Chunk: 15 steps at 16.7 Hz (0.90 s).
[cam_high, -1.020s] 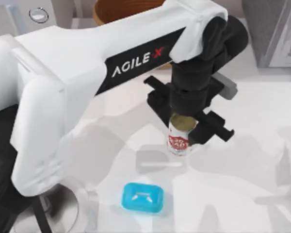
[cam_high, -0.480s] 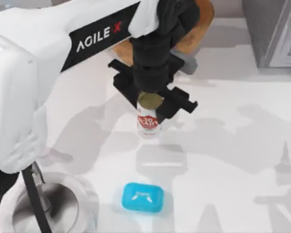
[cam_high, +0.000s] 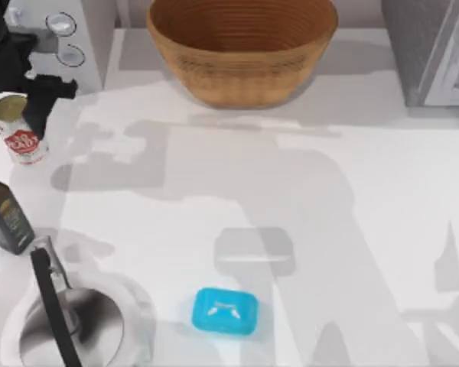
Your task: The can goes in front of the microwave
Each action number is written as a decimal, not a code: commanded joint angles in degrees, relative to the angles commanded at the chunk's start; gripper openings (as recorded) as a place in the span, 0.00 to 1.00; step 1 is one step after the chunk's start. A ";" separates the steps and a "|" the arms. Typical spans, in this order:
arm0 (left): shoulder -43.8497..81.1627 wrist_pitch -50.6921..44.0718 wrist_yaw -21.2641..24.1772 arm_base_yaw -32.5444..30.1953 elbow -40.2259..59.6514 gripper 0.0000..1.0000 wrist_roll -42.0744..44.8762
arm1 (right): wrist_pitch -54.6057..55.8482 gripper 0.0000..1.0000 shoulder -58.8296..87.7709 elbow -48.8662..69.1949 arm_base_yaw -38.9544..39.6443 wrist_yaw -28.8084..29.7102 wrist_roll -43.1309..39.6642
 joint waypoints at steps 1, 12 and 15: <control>-0.66 0.25 0.00 3.46 -0.89 0.00 0.79 | 0.00 1.00 0.00 0.00 0.00 0.00 0.00; -2.13 1.37 -0.13 11.40 -3.67 0.00 3.01 | 0.00 1.00 0.00 0.00 0.00 0.00 0.00; -2.31 2.68 -0.02 11.52 -4.92 0.00 2.96 | 0.00 1.00 0.00 0.00 0.00 0.00 0.00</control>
